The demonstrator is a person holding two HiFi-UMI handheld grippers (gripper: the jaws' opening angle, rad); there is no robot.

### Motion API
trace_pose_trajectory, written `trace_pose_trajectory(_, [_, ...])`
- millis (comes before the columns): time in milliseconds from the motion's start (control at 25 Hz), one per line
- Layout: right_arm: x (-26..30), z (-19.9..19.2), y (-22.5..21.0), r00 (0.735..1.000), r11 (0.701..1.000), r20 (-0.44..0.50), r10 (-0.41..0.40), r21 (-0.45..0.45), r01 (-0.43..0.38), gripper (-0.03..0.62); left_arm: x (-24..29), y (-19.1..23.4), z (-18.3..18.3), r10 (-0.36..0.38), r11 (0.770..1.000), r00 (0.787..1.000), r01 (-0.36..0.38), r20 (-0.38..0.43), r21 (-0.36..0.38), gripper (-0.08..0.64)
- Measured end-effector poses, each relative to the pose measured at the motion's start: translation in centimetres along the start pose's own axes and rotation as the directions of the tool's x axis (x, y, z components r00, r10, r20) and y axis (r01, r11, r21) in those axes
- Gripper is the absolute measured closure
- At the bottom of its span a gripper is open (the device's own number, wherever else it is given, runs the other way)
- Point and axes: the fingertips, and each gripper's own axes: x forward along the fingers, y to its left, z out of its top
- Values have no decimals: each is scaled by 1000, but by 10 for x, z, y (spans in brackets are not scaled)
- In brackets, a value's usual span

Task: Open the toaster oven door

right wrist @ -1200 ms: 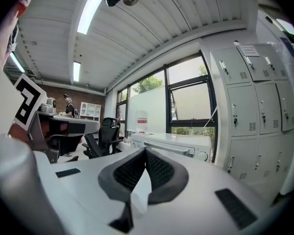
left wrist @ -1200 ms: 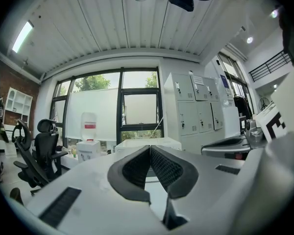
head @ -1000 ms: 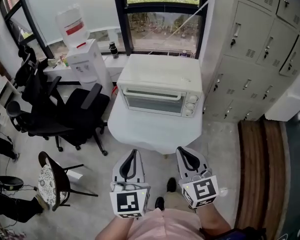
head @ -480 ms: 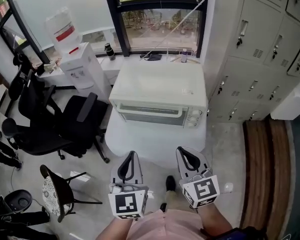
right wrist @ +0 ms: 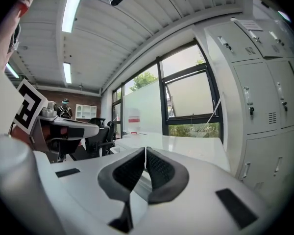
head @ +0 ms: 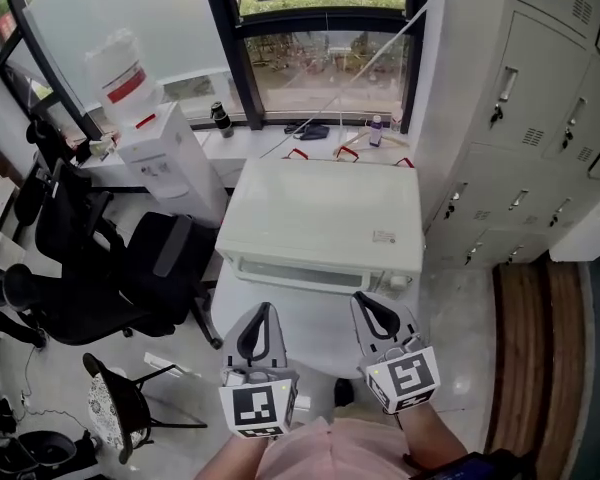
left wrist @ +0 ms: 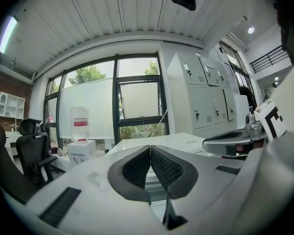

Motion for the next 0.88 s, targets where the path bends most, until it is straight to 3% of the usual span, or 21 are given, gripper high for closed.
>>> trace_pose_trajectory(400, [44,28,1,998,998,30,47,-35,-46,572,35,28,22,2,1000,999,-2,41,-8,546])
trace_pose_trajectory(880, [77,21,3,998,998,-4,-60,-11,60,532,75,59,20,-138,990,989,138,46,-3,546])
